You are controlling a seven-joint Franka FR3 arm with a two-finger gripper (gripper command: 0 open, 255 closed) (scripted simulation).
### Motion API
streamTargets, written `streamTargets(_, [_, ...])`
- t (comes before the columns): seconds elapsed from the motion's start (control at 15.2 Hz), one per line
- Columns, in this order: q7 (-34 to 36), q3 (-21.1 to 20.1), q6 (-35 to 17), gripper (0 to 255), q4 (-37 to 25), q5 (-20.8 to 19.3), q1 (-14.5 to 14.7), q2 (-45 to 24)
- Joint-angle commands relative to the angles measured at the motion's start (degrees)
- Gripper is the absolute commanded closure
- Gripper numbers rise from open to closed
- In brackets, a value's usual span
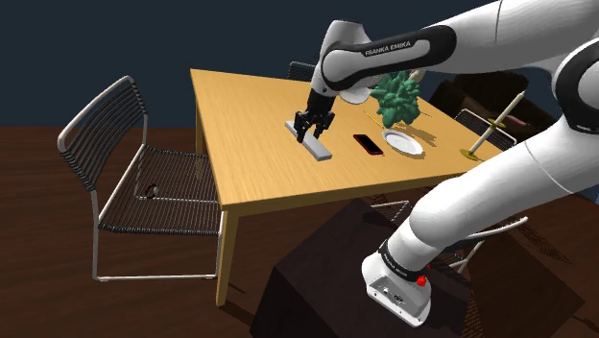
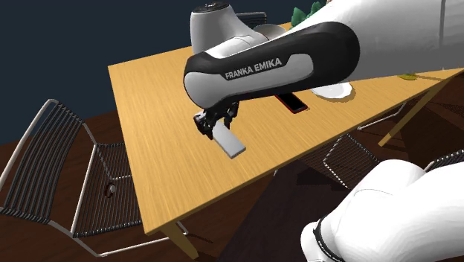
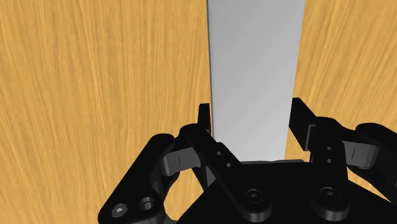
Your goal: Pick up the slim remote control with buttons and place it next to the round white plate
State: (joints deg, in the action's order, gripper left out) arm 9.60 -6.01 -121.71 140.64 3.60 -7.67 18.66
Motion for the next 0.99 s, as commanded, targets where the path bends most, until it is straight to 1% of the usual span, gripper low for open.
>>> streamTargets(0.0, [-2.91,2.03,0.35,255,-1.17,-0.88,-1.43,-0.90])
streamTargets(0.46, [-12.15,8.26,0.60,255,-7.05,-2.94,-5.77,-6.73])
streamTargets(0.92, [-21.21,13.55,1.69,255,-16.05,-3.12,-9.60,-14.76])
